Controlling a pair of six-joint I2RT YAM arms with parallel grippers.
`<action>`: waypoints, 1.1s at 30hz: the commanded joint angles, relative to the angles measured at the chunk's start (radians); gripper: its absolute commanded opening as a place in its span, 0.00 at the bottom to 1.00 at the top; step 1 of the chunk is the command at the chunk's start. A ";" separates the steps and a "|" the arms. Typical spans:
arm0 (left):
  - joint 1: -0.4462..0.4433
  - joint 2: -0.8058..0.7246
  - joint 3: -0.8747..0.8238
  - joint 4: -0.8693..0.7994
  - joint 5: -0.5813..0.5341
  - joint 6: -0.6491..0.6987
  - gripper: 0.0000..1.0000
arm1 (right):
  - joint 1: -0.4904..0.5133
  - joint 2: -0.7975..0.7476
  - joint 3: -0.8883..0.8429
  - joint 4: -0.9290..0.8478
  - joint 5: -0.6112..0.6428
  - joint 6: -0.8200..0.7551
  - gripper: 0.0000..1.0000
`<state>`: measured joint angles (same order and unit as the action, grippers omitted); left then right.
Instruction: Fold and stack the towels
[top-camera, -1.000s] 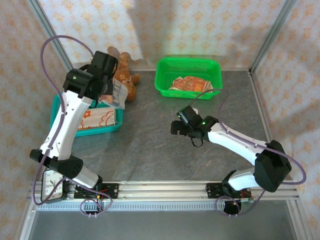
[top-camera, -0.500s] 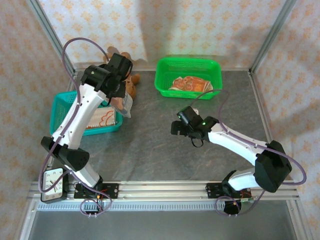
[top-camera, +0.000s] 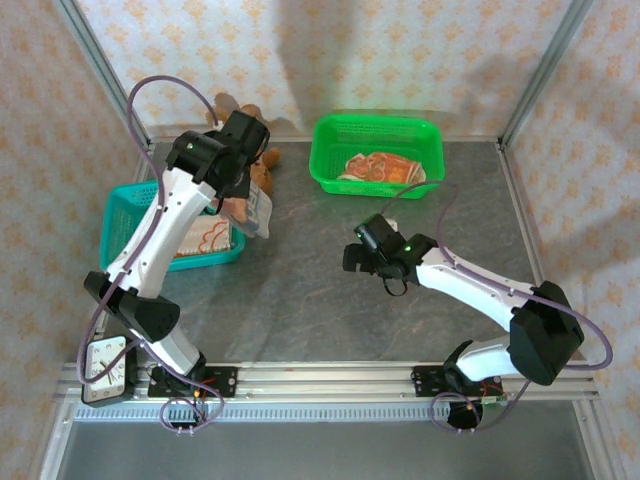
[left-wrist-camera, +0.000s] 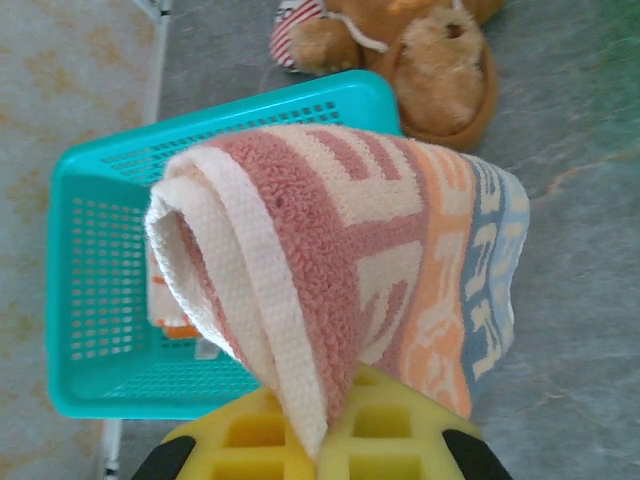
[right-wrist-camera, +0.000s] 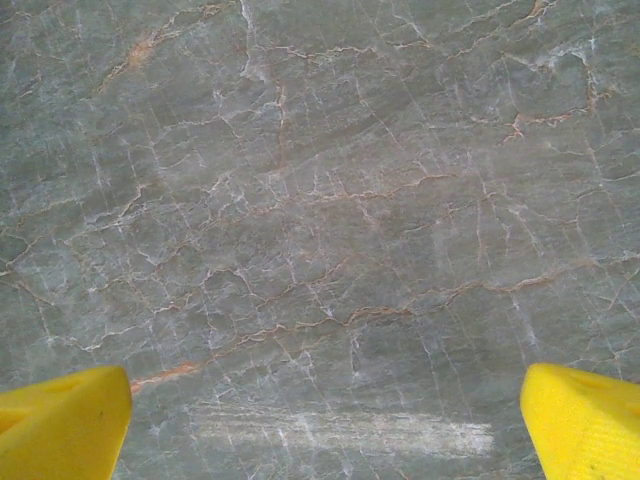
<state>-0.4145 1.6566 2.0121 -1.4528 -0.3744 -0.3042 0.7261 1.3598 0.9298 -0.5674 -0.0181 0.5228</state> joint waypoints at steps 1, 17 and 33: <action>0.034 -0.003 -0.009 -0.069 -0.129 0.040 0.00 | 0.002 -0.005 -0.004 -0.006 0.019 0.007 0.99; 0.231 -0.028 -0.450 0.204 -0.221 0.147 0.00 | 0.002 0.007 0.014 -0.005 0.023 -0.018 0.99; 0.283 0.158 -0.523 0.328 -0.373 0.154 0.00 | 0.002 -0.034 -0.029 -0.018 0.043 -0.015 0.99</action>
<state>-0.1413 1.8225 1.4826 -1.1336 -0.6800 -0.1551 0.7258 1.3499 0.9142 -0.5682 -0.0135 0.5076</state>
